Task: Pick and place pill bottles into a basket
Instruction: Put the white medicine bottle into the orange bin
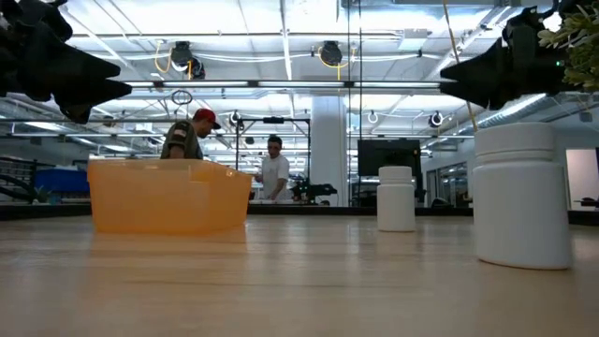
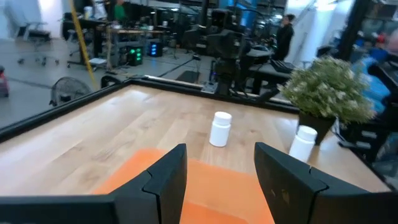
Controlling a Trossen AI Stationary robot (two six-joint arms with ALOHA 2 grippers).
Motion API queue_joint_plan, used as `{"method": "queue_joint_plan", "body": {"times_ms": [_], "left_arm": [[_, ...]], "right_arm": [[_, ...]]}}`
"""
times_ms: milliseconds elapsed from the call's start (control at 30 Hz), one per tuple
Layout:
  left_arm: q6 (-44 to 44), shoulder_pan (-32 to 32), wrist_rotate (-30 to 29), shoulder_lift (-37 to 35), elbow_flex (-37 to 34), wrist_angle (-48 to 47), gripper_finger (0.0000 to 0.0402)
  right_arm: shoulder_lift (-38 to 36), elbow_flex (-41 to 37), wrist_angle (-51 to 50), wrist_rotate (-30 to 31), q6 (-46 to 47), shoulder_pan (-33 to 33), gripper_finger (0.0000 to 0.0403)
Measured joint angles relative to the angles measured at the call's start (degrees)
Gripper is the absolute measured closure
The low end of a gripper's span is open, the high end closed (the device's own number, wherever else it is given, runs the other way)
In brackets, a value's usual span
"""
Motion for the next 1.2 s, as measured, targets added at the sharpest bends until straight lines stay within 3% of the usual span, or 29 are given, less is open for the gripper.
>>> {"method": "queue_joint_plan", "body": {"times_ms": [167,333,433,567,700,833,967,1067,1200], "left_arm": [[-3.53,0.02,3.18,1.96,1.22,-1.88,0.0211],[-9.21,0.01,6.65,10.08,10.4,-9.99,0.0211],[-11.06,0.02,9.07,19.56,19.4,-17.54,0.0211],[-17.35,0.09,12.89,34.86,33.7,-36.05,0.0211],[-26.41,1.03,21.64,50.33,49.07,-55.22,0.0211],[-26.95,1.58,31.81,63.14,63.53,-67.0,0.0211],[-25.71,1.55,36.97,72.25,74.53,-75.9,0.0211],[-27.35,1.57,40.48,76.6,78.24,-83.01,0.0211],[-30.53,1.57,42.99,78.82,77.46,-87.19,0.0211]], "right_arm": [[-0.59,0.09,0.13,0.01,1.45,-0.02,0.009],[-0.58,0.09,-0.43,0.04,2.06,-0.02,0.009],[-0.54,0.09,-0.91,0.1,2.67,-0.02,0.009],[-0.51,0.11,-1.07,0.25,2.68,-0.02,0.009],[-0.51,0.13,-1.3,0.26,2.72,-0.02,0.009],[-0.51,0.17,-1.42,0.28,2.7,-0.02,0.009],[-0.51,0.17,-1.15,0.44,2.88,-0.02,0.009],[-0.5,0.17,-1.1,1.49,2.88,0.02,0.009],[-0.49,0.17,-0.87,1.94,2.79,0.0,0.009]]}}
